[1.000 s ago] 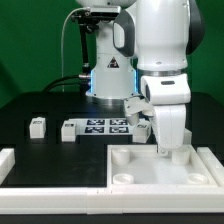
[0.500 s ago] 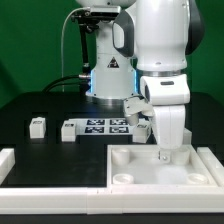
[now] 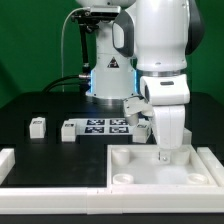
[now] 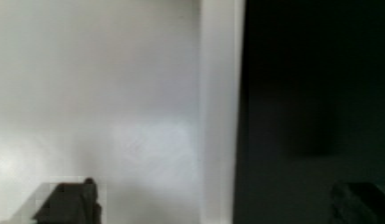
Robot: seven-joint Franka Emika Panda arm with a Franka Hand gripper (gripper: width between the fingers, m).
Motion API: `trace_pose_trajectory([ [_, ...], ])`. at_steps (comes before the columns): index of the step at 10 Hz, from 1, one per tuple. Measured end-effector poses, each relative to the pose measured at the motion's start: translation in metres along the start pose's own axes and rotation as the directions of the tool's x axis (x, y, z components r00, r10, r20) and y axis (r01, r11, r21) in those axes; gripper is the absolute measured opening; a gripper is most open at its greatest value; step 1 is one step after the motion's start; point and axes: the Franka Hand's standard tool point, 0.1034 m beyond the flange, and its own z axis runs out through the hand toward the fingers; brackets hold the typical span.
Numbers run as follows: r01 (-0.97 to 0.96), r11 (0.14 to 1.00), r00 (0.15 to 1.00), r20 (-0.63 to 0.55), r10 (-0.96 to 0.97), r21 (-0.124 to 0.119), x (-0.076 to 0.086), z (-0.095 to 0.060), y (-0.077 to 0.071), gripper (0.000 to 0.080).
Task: Assemble one leg
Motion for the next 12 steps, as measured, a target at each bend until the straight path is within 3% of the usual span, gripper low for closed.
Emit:
trace_pose_trajectory([
  [2,-0.028,1.0,1.0,0.001,0.028,-0.004,0.0,-0.003,-0.005,0.0649],
  [3,-0.045,0.998,0.999,-0.004,0.045,-0.038,0.0,-0.014,-0.014,0.0649],
  [6,-0.119,0.99,0.993,0.005,0.12,-0.072,0.004,-0.043,-0.035,0.0649],
  [9,-0.212,0.975,0.977,-0.003,0.212,-0.061,0.003,-0.038,-0.037,0.0649],
  [11,-0.417,0.908,0.909,-0.021,0.416,-0.053,0.004,-0.038,-0.037,0.0649],
  [12,-0.57,0.82,0.821,-0.048,0.568,-0.051,0.001,-0.038,-0.036,0.0649],
])
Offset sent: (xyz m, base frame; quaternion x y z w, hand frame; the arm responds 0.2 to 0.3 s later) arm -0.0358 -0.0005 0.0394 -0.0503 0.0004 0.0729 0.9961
